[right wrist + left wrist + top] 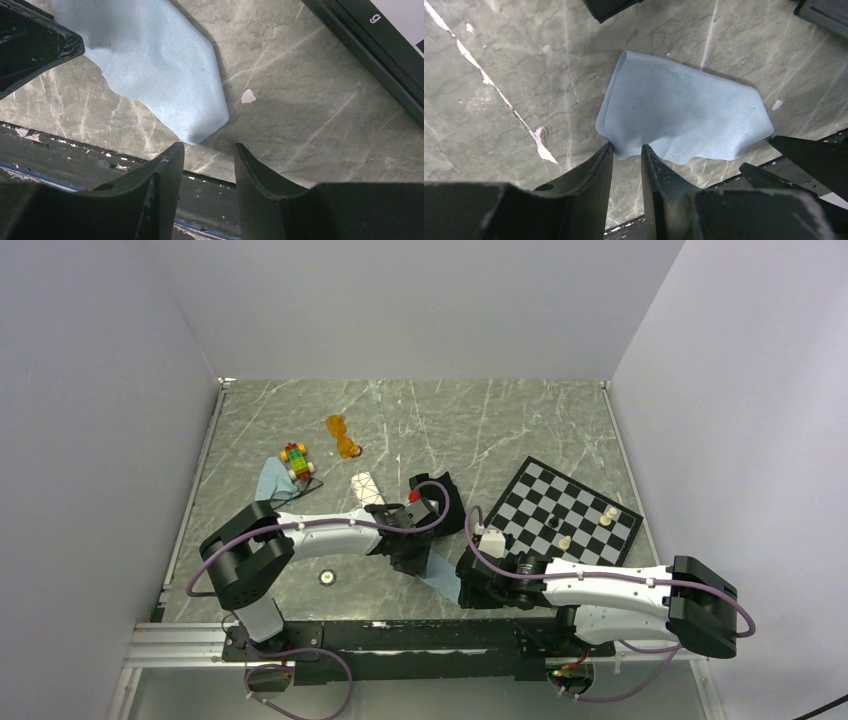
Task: Organize the sunglasses
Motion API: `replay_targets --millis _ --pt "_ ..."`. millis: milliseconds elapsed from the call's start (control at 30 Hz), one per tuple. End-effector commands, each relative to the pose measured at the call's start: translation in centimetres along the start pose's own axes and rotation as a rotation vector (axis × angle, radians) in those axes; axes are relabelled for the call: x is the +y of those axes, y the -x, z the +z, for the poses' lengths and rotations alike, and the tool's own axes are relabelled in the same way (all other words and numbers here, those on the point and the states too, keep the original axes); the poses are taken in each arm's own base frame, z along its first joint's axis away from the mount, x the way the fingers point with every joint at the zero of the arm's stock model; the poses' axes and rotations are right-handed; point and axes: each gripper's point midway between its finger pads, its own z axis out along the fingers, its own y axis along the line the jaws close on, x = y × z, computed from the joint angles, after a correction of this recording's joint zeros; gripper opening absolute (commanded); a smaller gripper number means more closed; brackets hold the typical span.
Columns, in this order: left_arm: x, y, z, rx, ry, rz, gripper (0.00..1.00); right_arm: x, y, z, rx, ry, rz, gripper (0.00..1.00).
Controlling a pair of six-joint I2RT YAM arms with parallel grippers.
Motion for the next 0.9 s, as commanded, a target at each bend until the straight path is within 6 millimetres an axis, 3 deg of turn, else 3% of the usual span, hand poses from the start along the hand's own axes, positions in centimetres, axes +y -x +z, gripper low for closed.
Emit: replay_targets --millis 0,367,600,867 --pt "-0.9 0.2 0.6 0.008 -0.025 -0.023 0.32 0.3 0.0 0.0 -0.006 0.023 -0.001 0.45" --pt "0.1 0.7 -0.1 -0.018 0.034 -0.035 0.24 0.2 0.0 0.0 -0.004 0.017 -0.002 0.46" --pt "-0.2 1.2 -0.9 -0.034 0.032 -0.028 0.15 0.3 0.1 0.0 -0.004 0.014 -0.005 0.46" --pt "-0.9 1.5 -1.7 -0.044 0.012 -0.008 0.13 0.3 0.3 -0.2 -0.01 0.006 -0.009 0.46"
